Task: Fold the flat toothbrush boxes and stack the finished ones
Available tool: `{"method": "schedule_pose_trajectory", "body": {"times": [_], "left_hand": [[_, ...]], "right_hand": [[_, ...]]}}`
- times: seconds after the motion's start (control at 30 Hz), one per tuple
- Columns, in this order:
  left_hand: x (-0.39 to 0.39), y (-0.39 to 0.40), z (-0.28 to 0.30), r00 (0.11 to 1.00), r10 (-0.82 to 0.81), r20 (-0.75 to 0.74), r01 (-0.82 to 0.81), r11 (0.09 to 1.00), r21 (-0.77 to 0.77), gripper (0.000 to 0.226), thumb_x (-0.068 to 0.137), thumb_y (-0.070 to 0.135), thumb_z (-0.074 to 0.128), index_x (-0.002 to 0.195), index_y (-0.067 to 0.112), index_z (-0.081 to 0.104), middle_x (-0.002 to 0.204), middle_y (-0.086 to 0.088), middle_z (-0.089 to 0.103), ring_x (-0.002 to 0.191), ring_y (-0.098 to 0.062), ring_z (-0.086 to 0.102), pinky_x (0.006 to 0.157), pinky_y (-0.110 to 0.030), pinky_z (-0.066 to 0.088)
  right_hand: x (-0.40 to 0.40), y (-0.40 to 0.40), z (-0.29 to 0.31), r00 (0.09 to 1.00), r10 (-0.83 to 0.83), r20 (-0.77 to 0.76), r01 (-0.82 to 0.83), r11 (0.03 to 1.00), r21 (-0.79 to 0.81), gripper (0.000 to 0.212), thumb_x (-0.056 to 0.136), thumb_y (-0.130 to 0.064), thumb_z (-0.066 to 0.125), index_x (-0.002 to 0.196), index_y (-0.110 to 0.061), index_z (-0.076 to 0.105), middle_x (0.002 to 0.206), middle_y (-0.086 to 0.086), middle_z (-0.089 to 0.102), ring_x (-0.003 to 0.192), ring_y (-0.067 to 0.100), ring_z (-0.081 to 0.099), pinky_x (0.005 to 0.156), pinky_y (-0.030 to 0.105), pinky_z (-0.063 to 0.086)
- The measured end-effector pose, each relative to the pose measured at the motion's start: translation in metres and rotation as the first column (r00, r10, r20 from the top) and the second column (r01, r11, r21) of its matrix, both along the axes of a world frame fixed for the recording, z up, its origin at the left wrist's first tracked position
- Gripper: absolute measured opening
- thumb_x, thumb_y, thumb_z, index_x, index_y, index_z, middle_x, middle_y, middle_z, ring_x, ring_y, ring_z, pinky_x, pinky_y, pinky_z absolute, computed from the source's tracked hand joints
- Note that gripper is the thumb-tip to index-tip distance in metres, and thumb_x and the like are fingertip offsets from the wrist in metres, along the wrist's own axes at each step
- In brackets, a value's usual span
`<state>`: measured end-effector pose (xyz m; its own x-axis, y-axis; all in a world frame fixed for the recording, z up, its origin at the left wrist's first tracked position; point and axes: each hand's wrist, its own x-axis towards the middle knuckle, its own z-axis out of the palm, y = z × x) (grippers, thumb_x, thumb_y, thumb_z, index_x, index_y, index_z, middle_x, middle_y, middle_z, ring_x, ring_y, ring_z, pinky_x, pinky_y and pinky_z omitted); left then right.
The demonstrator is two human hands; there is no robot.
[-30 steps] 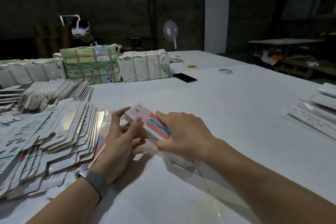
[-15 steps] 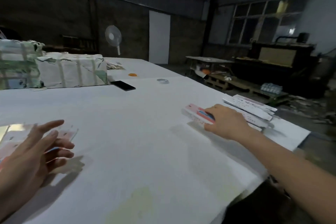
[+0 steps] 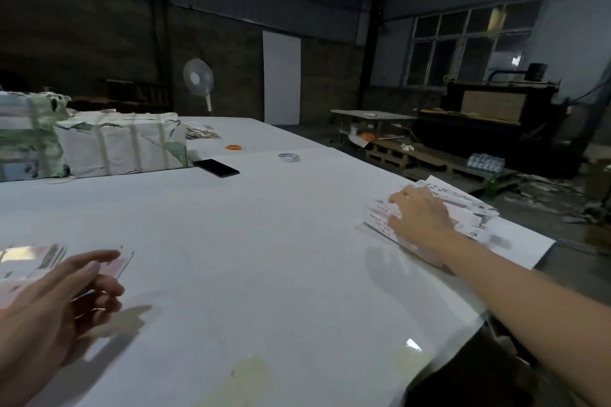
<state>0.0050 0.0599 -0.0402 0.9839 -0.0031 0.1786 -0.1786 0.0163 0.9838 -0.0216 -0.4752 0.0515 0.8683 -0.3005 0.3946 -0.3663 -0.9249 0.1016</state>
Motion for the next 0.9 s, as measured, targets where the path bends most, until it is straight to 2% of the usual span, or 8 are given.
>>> {"method": "schedule_pose_trajectory", "body": {"times": [0.1,0.27,0.43,0.53,0.63,0.73,0.8,0.9], "left_hand": [[0.007,-0.005,0.01,0.99,-0.122,-0.068,0.111,0.983,-0.149,0.026,0.101,0.031,0.049,0.113,0.02,0.07,0.074,-0.004,0.069,0.057,-0.015,0.066,0.057,-0.035,0.058],[-0.011,-0.018,0.022,0.99,-0.113,-0.081,0.095,0.975,-0.201,0.02,0.096,0.017,0.056,0.1,0.017,0.076,0.073,-0.008,0.066,0.062,-0.017,0.066,0.054,-0.023,0.054],[-0.032,-0.028,0.039,1.0,0.02,0.0,-0.02,0.996,-0.089,0.025,0.099,0.002,0.053,0.091,0.014,0.074,0.067,-0.012,0.062,0.054,-0.019,0.057,0.042,-0.023,0.042],[-0.035,-0.023,0.043,0.972,0.181,0.151,-0.204,0.966,0.159,0.032,0.098,0.002,0.054,0.08,0.023,0.07,0.058,-0.003,0.061,0.045,-0.014,0.053,0.039,-0.021,0.038],[-0.034,-0.008,0.044,0.857,0.229,0.462,-0.501,0.582,0.64,0.012,0.092,0.022,0.061,0.099,0.03,0.067,0.075,0.008,0.067,0.074,-0.012,0.061,0.059,-0.03,0.045],[-0.027,0.004,0.042,0.92,0.192,0.342,-0.381,0.228,0.896,0.043,0.096,0.049,0.048,0.135,0.031,0.051,0.128,0.005,0.062,0.122,-0.022,0.05,0.095,-0.04,0.046],[-0.025,0.006,0.037,0.952,0.205,0.225,-0.247,0.088,0.965,0.053,0.096,0.062,0.034,0.139,0.033,0.044,0.148,0.004,0.047,0.142,-0.025,0.033,0.11,-0.046,0.033],[-0.024,0.003,0.031,0.971,0.18,0.158,-0.163,0.012,0.987,0.066,0.093,0.075,0.026,0.141,0.034,0.043,0.163,0.002,0.027,0.154,-0.029,0.009,0.119,-0.054,0.017]], "right_hand": [[0.01,0.06,-0.002,0.984,0.177,-0.004,-0.175,0.975,0.134,0.036,0.093,-0.038,0.054,0.128,-0.03,0.057,0.137,-0.004,0.05,0.128,0.022,0.041,0.101,0.037,0.04],[0.022,0.19,-0.012,0.866,0.494,0.07,-0.483,0.793,0.372,0.035,0.092,-0.04,0.053,0.126,-0.031,0.059,0.131,-0.009,0.055,0.123,0.015,0.045,0.093,0.033,0.041],[0.032,0.31,-0.019,0.716,0.672,0.19,-0.636,0.514,0.576,0.03,0.089,-0.037,0.059,0.117,-0.031,0.065,0.116,-0.009,0.061,0.107,0.014,0.055,0.092,0.034,0.047],[0.034,0.349,-0.031,0.671,0.684,0.285,-0.68,0.415,0.605,0.023,0.09,-0.033,0.06,0.11,-0.028,0.068,0.101,-0.011,0.063,0.097,0.013,0.058,0.089,0.033,0.048],[0.036,0.357,-0.049,0.656,0.681,0.325,-0.706,0.403,0.582,0.018,0.089,-0.024,0.061,0.103,-0.025,0.072,0.095,-0.01,0.068,0.09,0.012,0.06,0.086,0.031,0.049],[0.041,0.351,-0.057,0.655,0.626,0.422,-0.711,0.323,0.624,0.018,0.087,-0.015,0.062,0.082,-0.031,0.07,0.076,-0.019,0.066,0.075,0.002,0.06,0.073,0.019,0.047],[0.044,0.349,-0.057,0.667,0.604,0.436,-0.692,0.286,0.663,0.024,0.087,-0.014,0.062,0.076,-0.034,0.066,0.069,-0.022,0.064,0.071,-0.003,0.06,0.065,0.009,0.041],[0.048,0.351,-0.059,0.675,0.585,0.449,-0.676,0.246,0.695,0.025,0.09,-0.013,0.06,0.077,-0.033,0.066,0.073,-0.02,0.066,0.074,-0.002,0.061,0.063,0.006,0.042]]}}
